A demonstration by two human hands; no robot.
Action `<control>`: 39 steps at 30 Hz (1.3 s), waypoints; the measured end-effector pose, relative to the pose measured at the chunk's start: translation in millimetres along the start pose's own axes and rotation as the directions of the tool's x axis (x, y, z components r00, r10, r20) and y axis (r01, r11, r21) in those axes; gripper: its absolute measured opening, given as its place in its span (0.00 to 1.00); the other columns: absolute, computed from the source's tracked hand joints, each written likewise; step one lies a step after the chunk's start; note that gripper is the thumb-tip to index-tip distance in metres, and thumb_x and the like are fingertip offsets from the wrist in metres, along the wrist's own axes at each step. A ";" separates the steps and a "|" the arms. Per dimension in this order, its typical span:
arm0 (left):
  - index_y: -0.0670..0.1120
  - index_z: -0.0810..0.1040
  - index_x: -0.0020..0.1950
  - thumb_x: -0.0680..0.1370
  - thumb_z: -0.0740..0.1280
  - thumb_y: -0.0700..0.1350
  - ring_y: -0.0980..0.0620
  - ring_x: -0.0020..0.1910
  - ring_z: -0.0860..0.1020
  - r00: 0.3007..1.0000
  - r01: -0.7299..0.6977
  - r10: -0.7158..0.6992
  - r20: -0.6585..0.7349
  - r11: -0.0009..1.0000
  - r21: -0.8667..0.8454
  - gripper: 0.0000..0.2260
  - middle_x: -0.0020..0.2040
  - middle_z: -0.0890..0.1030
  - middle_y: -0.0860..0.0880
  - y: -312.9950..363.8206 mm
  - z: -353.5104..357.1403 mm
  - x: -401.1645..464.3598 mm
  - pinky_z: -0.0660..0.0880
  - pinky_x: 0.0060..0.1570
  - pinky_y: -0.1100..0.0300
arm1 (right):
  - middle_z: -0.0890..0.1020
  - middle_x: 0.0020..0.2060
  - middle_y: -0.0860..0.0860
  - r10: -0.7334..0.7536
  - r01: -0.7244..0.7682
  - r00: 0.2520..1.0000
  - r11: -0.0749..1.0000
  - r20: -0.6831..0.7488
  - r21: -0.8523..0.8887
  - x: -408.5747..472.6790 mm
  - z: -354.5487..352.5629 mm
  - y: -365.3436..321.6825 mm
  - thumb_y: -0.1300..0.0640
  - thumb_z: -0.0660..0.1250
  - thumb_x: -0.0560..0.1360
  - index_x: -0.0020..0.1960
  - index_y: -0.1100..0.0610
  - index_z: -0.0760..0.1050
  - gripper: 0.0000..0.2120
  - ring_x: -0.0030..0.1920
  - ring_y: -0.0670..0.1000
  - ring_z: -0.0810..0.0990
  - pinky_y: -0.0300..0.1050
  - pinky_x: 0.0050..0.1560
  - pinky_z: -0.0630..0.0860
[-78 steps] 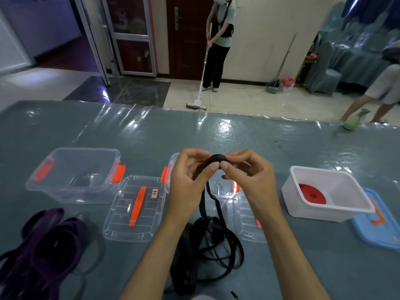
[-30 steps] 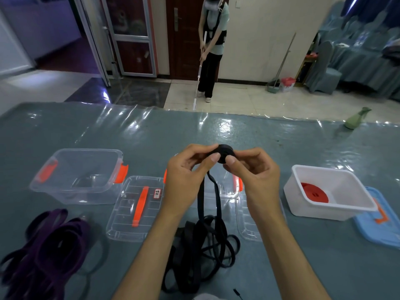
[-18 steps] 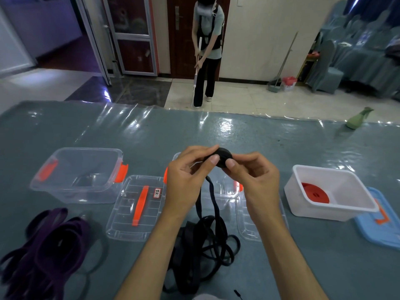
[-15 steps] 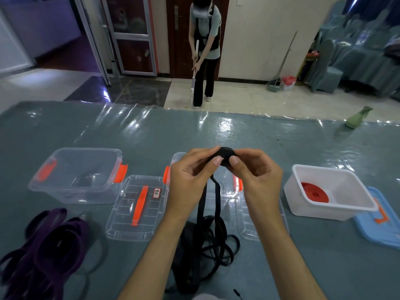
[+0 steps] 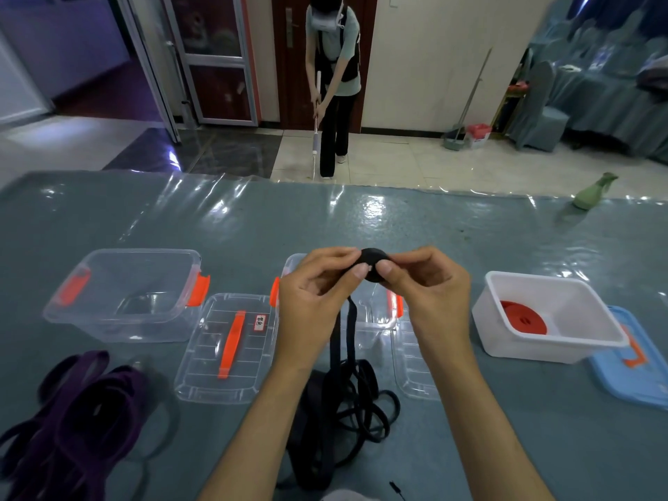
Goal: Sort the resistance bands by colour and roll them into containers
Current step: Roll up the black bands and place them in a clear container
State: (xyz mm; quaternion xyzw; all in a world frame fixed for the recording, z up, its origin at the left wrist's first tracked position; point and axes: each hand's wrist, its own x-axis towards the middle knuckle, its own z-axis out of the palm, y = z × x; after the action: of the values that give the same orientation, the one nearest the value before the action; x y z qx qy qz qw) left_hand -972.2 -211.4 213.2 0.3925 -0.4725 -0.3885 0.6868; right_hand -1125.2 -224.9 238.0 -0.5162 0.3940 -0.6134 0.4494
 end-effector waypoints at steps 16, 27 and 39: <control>0.42 0.86 0.52 0.77 0.75 0.36 0.48 0.54 0.86 0.998 0.036 -0.038 -0.052 0.998 -0.045 0.05 0.51 0.88 0.46 3.5 9.7 -2.8 0.81 0.55 0.60 | 0.88 0.46 0.55 0.078 -0.080 0.996 0.994 0.032 0.071 -9.2 3.5 -3.5 0.67 0.75 0.74 0.48 0.68 0.78 0.07 0.49 0.58 0.89 0.47 0.50 0.84; 0.46 0.84 0.66 0.81 0.72 0.39 0.45 0.59 0.83 0.995 -0.058 0.044 0.089 0.986 0.156 0.14 0.55 0.82 0.48 -2.0 3.9 -1.6 0.81 0.62 0.51 | 0.88 0.47 0.56 0.073 -0.074 0.997 0.995 0.006 0.073 -9.6 8.3 -3.0 0.67 0.74 0.76 0.53 0.67 0.80 0.07 0.49 0.56 0.88 0.54 0.49 0.86; 0.45 0.83 0.55 0.77 0.74 0.35 0.50 0.55 0.86 0.994 0.007 -0.015 -0.107 0.997 -0.074 0.09 0.52 0.88 0.47 4.6 15.8 -6.4 0.81 0.55 0.61 | 0.87 0.47 0.62 0.014 -0.014 1.000 0.998 -0.001 0.060 3.5 14.6 -8.8 0.66 0.76 0.74 0.47 0.68 0.78 0.08 0.49 0.60 0.88 0.49 0.49 0.84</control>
State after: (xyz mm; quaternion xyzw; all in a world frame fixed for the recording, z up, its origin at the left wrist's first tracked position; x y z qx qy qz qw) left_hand -988.1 -206.6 219.0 0.3899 -0.4180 -0.3880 0.7230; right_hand -1112.3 -226.0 249.6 -0.4992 0.3797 -0.6221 0.4686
